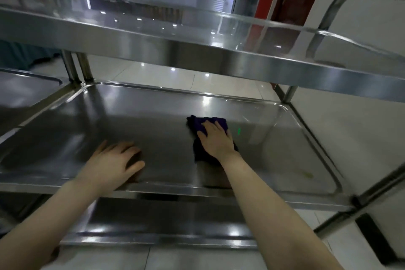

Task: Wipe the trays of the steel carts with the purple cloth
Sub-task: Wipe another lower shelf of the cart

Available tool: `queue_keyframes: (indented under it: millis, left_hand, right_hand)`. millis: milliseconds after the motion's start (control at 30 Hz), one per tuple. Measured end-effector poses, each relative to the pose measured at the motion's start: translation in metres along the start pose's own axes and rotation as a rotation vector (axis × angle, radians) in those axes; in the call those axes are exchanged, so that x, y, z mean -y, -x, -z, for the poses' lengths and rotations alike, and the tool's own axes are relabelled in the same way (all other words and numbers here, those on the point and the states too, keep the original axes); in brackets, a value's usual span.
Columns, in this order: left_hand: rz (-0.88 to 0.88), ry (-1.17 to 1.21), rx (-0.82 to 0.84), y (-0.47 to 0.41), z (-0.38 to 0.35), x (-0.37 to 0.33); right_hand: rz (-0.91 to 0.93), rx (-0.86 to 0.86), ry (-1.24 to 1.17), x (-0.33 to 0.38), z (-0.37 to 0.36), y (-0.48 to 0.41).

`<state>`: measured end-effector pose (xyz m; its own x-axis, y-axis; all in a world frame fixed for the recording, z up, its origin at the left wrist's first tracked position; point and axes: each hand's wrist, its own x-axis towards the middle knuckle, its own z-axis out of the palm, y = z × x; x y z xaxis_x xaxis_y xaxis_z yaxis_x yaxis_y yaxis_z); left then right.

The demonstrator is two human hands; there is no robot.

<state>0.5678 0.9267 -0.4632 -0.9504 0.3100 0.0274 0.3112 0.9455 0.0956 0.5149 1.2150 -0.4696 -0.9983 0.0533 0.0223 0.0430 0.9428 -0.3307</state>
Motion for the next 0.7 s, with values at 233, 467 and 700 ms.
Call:
queue_keyframes:
  millis: [233, 467, 700]
  left_hand:
    - [-0.071, 0.262, -0.084, -0.029, -0.008, -0.089]
    - [-0.144, 0.29, -0.087, -0.037, -0.021, -0.15]
    - [-0.144, 0.133, -0.135, -0.04, -0.023, -0.158]
  right_hand:
    - [0.328, 0.006, 0.023, -0.045, -0.003, 0.107]
    - [0.118, -0.016, 0.048, -0.087, 0.014, 0.046]
    - [0.071, -0.015, 0.019, -0.097, 0.017, 0.029]
